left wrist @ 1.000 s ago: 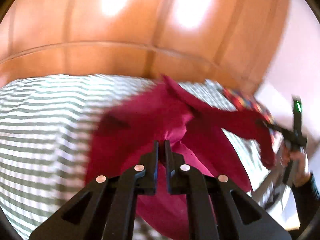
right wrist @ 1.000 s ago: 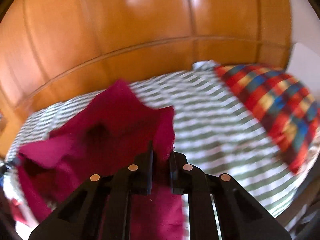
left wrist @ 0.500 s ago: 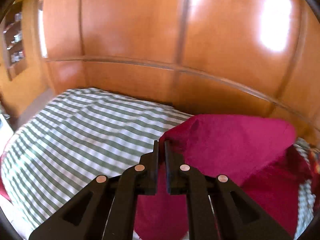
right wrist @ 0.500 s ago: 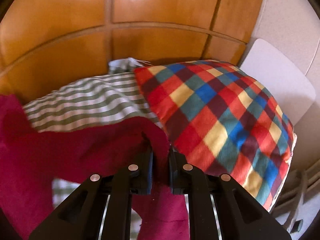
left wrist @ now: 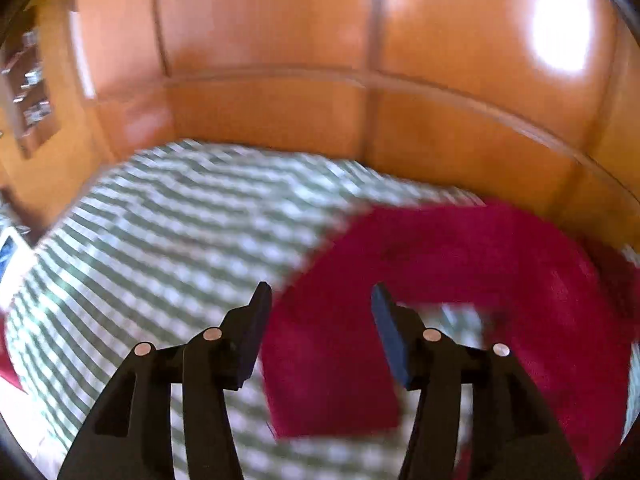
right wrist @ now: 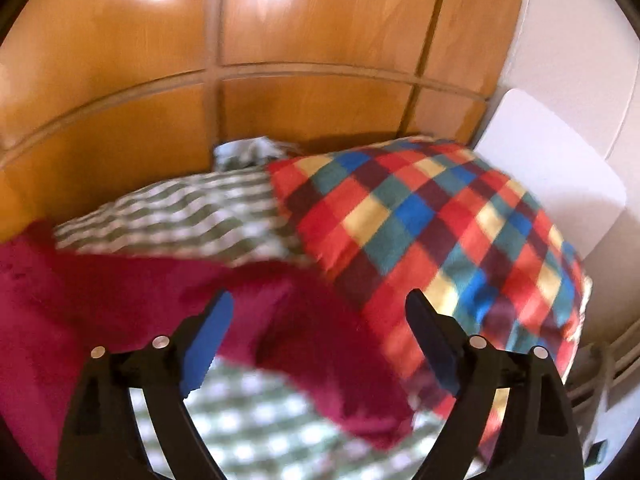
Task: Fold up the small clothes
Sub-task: 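Lift the sweatshirt with both grippers and shake it flat onto the bed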
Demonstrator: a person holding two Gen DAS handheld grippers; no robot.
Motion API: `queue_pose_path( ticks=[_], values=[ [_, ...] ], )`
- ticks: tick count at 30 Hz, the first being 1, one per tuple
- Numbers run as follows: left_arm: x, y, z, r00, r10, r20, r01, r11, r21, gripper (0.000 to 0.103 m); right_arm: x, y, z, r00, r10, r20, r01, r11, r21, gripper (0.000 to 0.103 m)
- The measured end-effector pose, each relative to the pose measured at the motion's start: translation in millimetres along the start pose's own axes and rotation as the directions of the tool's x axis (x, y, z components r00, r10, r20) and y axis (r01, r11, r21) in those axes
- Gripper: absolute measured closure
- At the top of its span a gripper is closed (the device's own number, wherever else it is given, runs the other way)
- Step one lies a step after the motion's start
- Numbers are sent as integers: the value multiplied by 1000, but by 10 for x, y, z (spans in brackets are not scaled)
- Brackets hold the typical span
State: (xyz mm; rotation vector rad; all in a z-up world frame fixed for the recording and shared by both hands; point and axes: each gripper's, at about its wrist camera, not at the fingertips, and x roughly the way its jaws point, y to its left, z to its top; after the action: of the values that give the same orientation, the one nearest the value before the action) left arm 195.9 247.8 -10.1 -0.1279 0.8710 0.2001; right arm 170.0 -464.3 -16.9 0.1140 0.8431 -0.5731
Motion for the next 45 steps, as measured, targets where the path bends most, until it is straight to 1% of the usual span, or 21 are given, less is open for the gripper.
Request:
queue_pose_path(
  ticks=[2,5,7,9,11,12,15,16,18,19,20,23,28,31,33,37,40,42,43,44,45],
  values=[
    [-125,-83,-312,995,-97,-34,97,995,17,47,-161,41,-228,997,76,-25,-76,997,-16,16],
    [-297,-175,-760,970,-226,-91,228,974,10,47,-369,136,-670,961,248,-120,-253,967,-25,16],
    [-394,-256,-1041,940,-311,-138,315,949,2,47,-493,239,-999,908,367,-202,-379,925,-25,19],
    [-501,-334,-1257,920,-355,-165,361,932,8,47,-595,356,-1277,847,453,-277,-476,879,-18,31],
    [-600,-448,-1477,903,-383,-195,397,917,33,47,-712,484,-1543,773,537,-338,-567,824,13,37],
    [-619,-483,-1571,896,-392,-209,408,912,38,48,-774,558,-1681,719,588,-371,-620,783,40,41],
    [-601,-546,-1755,890,-389,-239,409,912,38,50,-904,768,-1953,650,632,-423,-687,726,29,53],
    [-588,-558,-1797,890,-389,-239,407,913,30,55,-929,824,-2017,642,630,-437,-694,720,18,57],
    [-566,-571,-1855,895,-381,-232,396,918,23,69,-971,943,-2133,649,607,-459,-693,720,-26,75],
    [-571,-593,-1855,894,-381,-235,398,917,25,90,-1011,996,-2152,665,590,-458,-686,725,-62,80],
    [-599,-610,-1833,892,-386,-233,404,914,31,96,-1054,1015,-2145,674,584,-453,-683,726,-81,92],
    [-776,-585,-1726,884,-430,-184,444,895,38,97,-1223,946,-1962,700,598,-389,-681,723,-114,93],
    [-1284,-330,-1467,827,-558,-66,558,829,-31,97,-1617,567,-1432,718,661,-217,-692,711,-123,93],
    [-1529,-264,-1502,812,-581,-53,582,813,-14,97,-1734,363,-1323,729,662,-175,-684,717,-134,93],
    [-1596,-295,-1610,818,-570,-79,572,820,11,97,-1684,305,-1398,735,645,-207,-675,725,-136,93],
    [-1423,-395,-2071,851,-478,-216,497,867,42,97,-1403,400,-1897,760,547,-351,-628,758,-177,93],
    [-1206,-441,-2417,870,-376,-319,412,909,54,97,-1134,451,-2230,752,492,-439,-607,777,-167,93],
    [-1116,-418,-2488,868,-358,-344,389,921,24,93,-1058,450,-2297,739,492,-461,-610,779,-147,92],
    [-1114,-373,-2459,861,-378,-340,398,917,-13,90,-1047,430,-2261,730,503,-462,-616,778,-127,89],
    [-1129,-335,-2407,866,-381,-325,392,919,-34,82,-1041,405,-2210,725,512,-461,-619,777,-111,73],
    [-1154,-299,-2346,877,-374,-302,379,924,-44,75,-1048,380,-2158,735,510,-447,-611,784,-109,52]
  ],
)
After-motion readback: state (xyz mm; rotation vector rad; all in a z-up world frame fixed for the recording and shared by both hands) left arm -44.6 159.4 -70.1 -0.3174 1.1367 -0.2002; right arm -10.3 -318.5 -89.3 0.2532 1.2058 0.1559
